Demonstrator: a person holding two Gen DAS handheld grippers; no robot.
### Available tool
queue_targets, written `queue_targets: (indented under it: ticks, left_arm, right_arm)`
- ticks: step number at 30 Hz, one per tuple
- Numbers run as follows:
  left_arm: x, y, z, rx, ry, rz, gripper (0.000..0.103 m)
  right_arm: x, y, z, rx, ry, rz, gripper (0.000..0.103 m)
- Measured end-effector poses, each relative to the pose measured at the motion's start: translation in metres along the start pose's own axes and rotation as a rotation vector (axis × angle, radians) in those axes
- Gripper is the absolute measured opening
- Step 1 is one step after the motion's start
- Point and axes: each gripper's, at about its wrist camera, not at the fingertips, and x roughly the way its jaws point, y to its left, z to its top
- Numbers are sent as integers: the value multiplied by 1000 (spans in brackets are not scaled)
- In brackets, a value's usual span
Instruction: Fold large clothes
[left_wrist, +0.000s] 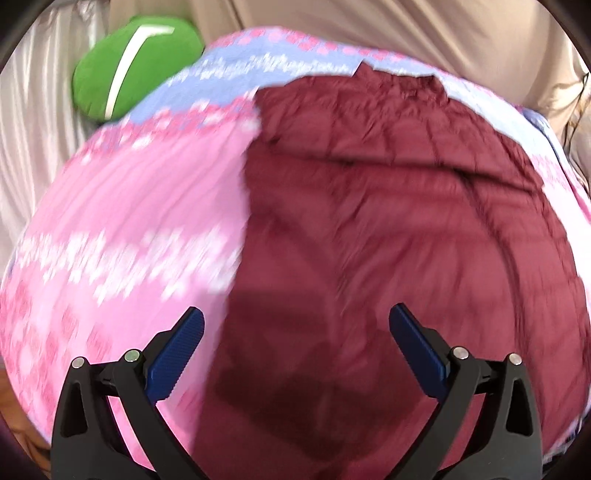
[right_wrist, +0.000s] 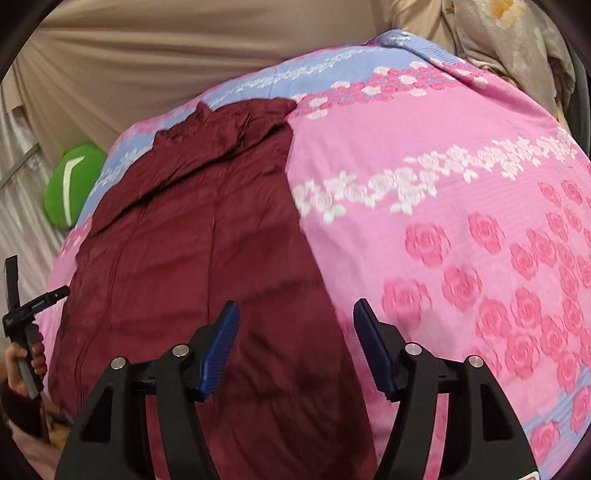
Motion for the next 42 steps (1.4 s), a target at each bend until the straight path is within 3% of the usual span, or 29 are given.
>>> queue_targets:
  ticks: [3,7,14,17,19,20,22,23,24,25,26,28,30,35,42]
  left_arm:
    - [-8,31,-27,-53,60,-59,98]
    - [-15,56,-55,-112,110,-194,98]
    - [-20,44,-77,-18,111,-232,98]
    - [-26,39,-83,-10,111,-304,97]
    - [-29,36,-87,-11,110,-363,93]
    - [-30,34,-87,-7,107,-382,88]
    - [-33,29,-89,-7,105,-440,69]
    - [-33,27,-89,-16,112,-479,52]
    - [-33,27,-88,-32,115,-513,43]
    - [-35,25,-88,-35,105,-512,37]
    - [-38,24,-87,-33,89,-506,21]
    - [-52,28,-84,-54,32,-537,12]
    - [-71,32,-80,-77,-36,-574,7]
    - [-133,37,-69,-94,-239,-665,5]
    - [-221,51,-65,-107,-532,-744,4]
  right_arm:
    - [-12,-5,-24,-51,77,31,64]
    - [-17,0,-50,-138,139,78,66]
    - [-21,-1,-64,-161,117,114,68]
    - [-26,-12,-63,-121,96,59,68]
    - [-29,-20,-63,-86,92,69,69]
    - [-29,-22,-62,-73,90,83,71]
    - [-28,-18,-65,-69,86,118,72]
    - [-27,-17,-65,-75,86,128,69]
    - [-27,-13,-67,-86,78,134,65]
    - [-26,-10,-68,-88,76,143,45]
    - [-25,-7,-69,-84,77,156,17]
    - [-27,-6,-69,-57,54,207,8]
    - [-43,0,-69,-85,-30,219,6]
    - [-111,4,-59,-125,-307,392,5]
    - [-199,-8,-44,-125,-601,556,4]
